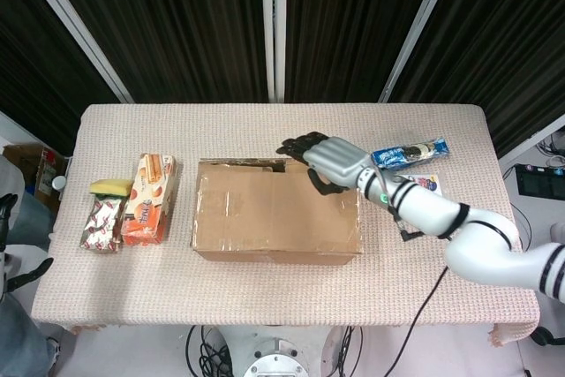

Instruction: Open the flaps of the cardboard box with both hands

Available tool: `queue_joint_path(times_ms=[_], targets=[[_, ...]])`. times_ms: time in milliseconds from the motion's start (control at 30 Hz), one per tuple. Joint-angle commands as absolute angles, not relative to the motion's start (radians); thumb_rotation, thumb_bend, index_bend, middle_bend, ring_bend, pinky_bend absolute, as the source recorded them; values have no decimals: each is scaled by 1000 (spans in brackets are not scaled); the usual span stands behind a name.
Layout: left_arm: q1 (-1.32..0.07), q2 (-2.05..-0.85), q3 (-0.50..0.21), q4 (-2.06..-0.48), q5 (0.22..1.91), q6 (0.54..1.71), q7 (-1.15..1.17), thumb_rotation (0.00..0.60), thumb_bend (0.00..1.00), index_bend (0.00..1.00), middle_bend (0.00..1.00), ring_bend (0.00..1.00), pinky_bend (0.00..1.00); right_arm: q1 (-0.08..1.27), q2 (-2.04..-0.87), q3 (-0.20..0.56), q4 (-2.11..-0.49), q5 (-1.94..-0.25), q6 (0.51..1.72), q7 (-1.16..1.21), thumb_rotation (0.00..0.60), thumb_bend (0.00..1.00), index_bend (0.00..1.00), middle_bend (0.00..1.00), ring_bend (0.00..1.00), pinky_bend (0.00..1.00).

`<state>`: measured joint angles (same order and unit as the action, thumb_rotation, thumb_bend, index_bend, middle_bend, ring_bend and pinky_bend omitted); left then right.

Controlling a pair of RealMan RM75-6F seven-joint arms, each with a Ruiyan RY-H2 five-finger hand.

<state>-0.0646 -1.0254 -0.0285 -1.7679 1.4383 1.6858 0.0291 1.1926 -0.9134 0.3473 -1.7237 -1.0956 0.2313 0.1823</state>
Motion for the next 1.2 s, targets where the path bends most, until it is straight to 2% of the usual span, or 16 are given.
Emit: queue_joint_path(times_ms=[33, 233, 533, 867, 1200], targets=[[-62, -1034, -35, -1750, 1442, 1678, 16, 600, 0, 64, 86, 87, 186, 1355, -1007, 263, -1612, -945, 151, 206, 600, 868, 0, 23, 0, 0], [-60, -1039, -38, -1726, 1462, 1661, 7, 600, 0, 64, 88, 87, 186, 1457, -1059, 192, -1569, -822, 127, 275, 600, 902, 0, 34, 0, 0], [-52, -1042, -40, -1715, 1475, 1642, -11, 600, 0, 64, 89, 87, 186, 1545, -1091, 111, -1535, -756, 114, 326, 600, 918, 0, 34, 0, 0], [-41, -1043, -44, -1709, 1478, 1630, -19, 600, 0, 64, 89, 88, 186, 1549, -1084, 124, -1552, -740, 99, 376, 600, 927, 0, 53, 0, 1], [-36, -1045, -54, -1700, 1476, 1622, -29, 600, 0, 64, 89, 87, 186, 1531, -1082, 153, -1551, -747, 56, 416, 600, 929, 0, 60, 0, 44]])
